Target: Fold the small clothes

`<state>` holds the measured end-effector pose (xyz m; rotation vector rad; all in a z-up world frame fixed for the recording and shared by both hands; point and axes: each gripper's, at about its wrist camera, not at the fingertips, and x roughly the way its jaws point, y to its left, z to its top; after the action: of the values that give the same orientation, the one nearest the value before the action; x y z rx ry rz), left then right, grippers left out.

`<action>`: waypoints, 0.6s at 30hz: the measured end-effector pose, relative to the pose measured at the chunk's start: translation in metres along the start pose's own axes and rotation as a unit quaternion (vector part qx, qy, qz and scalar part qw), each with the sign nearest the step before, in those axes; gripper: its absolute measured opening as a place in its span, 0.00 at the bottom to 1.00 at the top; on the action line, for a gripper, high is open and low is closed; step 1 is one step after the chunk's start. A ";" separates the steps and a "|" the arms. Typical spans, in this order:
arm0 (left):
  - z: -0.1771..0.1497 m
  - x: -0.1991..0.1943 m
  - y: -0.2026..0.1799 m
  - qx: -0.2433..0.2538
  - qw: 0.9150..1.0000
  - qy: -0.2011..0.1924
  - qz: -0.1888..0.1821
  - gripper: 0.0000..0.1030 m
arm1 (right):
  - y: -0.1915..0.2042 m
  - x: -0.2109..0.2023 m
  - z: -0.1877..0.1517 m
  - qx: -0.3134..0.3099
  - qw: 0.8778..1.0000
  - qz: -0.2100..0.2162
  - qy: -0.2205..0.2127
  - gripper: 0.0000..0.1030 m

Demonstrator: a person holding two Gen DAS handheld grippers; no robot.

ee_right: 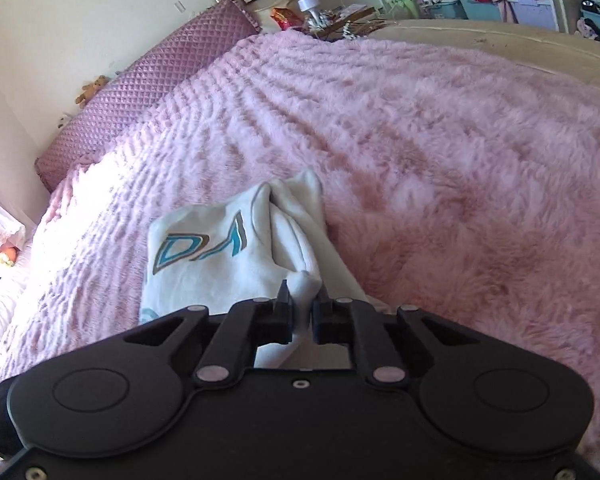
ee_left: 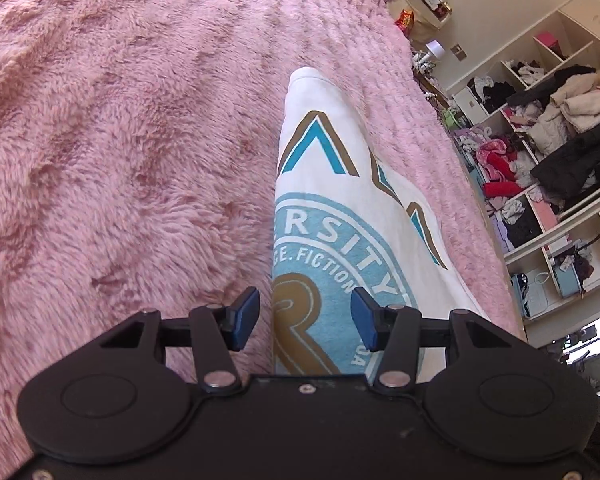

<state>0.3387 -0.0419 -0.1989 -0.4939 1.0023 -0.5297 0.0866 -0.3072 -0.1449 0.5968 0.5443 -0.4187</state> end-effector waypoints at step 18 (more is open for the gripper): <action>0.081 0.067 0.011 -0.069 0.997 -0.017 0.010 0.49 | 0.038 0.144 0.094 -0.096 0.992 0.083 0.027 0.40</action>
<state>0.4412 -0.0634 -0.2125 -0.6128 1.0144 -0.4359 0.2519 -0.3677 -0.1478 0.4657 0.5748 -0.1896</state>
